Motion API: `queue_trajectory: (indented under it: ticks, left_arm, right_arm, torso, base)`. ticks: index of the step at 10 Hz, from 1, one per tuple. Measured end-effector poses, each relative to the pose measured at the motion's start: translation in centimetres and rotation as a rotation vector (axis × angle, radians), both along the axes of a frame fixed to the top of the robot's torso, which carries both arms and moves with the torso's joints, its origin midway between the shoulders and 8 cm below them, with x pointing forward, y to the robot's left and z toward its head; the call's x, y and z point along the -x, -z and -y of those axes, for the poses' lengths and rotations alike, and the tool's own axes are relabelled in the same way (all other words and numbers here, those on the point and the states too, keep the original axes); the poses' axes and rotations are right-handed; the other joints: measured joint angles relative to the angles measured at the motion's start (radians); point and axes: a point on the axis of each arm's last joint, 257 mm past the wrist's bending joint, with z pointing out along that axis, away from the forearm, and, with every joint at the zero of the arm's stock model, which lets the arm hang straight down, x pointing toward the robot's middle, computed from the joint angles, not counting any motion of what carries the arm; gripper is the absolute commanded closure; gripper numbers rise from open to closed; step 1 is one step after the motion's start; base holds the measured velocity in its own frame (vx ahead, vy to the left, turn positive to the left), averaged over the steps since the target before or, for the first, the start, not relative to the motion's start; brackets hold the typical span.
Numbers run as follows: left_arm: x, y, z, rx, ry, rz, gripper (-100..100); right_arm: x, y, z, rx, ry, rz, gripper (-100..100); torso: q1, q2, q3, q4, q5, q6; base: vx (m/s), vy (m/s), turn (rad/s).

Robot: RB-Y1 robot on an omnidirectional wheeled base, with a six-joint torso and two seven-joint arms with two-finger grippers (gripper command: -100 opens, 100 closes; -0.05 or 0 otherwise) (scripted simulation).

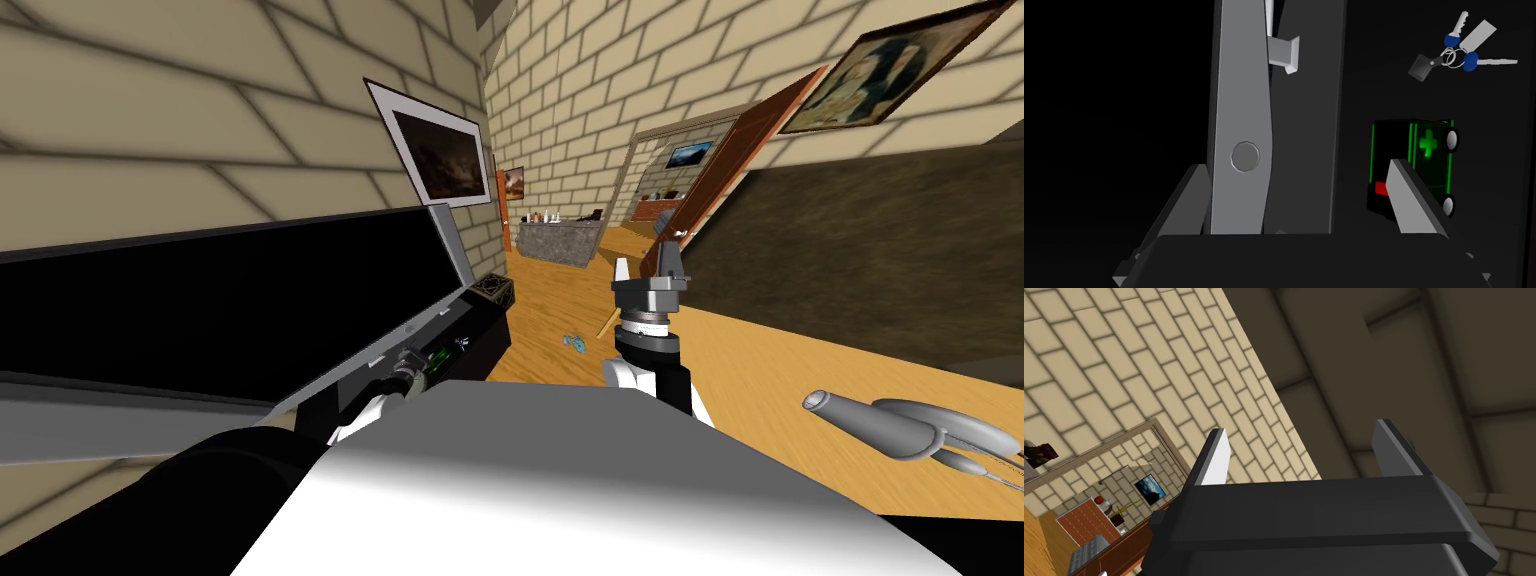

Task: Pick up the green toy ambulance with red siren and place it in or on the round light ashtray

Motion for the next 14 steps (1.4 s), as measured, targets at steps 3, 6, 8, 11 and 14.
queue_trajectory:
  ticks: [3,6,8,11,14]
  left_arm:
    - [3.2,3.2,-2.4,0.040,-0.034,-0.120,-100]
    - [5.8,5.6,-3.9,0.074,-0.064,-0.213,-100]
    - [8.2,7.2,-5.6,0.098,-0.091,-0.280,-100]
    - [10.5,8.5,-6.8,0.126,-0.122,-0.354,-100]
    - [14.9,10.1,-9.3,0.170,-0.177,-0.459,-100]
  right_arm:
    - [0.0,0.0,0.0,0.000,0.000,0.000,0]
    - [0.0,0.0,0.0,0.000,0.000,0.000,0]
    - [0.0,0.0,0.0,0.000,0.000,0.000,0]
    - [0.0,0.0,0.0,0.000,0.000,0.000,0]
    - [0.0,0.0,0.0,0.000,0.000,0.000,0]
  torso:
    - [0.001,0.000,0.000,0.000,0.000,0.000]
    - [0.001,0.003,0.002,0.001,0.000,-0.001]
    - [0.001,0.002,0.001,0.000,0.000,-0.001]
    - [0.002,0.001,0.001,0.000,0.000,-0.001]
    - [0.003,-0.001,-0.001,0.000,0.000,0.000]
  base:
    - [0.098,-0.024,-0.107]
    - [0.056,-0.021,-0.067]
    - [0.053,-0.004,-0.028]
    - [0.084,-0.010,-0.101]
    - [0.098,0.004,-0.072]
